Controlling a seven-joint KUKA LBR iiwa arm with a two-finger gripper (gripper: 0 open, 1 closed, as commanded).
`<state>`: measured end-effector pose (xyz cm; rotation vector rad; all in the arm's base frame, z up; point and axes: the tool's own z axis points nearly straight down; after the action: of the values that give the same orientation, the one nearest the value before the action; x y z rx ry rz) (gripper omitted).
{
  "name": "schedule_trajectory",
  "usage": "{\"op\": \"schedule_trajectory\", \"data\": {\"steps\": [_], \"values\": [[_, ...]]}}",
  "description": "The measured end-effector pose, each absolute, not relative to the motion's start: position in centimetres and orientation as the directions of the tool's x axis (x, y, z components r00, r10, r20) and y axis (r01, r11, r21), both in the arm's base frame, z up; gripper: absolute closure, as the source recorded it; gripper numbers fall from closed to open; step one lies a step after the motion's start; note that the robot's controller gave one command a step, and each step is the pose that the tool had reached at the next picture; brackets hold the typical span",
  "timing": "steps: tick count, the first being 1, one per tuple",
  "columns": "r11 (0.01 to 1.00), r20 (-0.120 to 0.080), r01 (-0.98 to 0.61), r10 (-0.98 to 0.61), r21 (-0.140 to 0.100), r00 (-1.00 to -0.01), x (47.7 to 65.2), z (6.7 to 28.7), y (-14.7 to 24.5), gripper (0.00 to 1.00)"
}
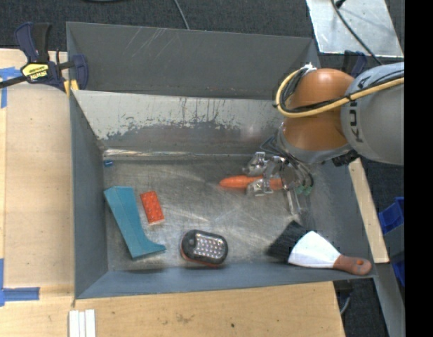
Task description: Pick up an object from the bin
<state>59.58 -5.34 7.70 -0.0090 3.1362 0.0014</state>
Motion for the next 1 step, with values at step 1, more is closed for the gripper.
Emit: {"op": "schedule_trajectory", "data": {"steps": [1], "values": [[1.0, -0.005, -0.006, -0.006, 0.001, -1.0, 59.58, 7.69, -5.34, 1.0]]}}
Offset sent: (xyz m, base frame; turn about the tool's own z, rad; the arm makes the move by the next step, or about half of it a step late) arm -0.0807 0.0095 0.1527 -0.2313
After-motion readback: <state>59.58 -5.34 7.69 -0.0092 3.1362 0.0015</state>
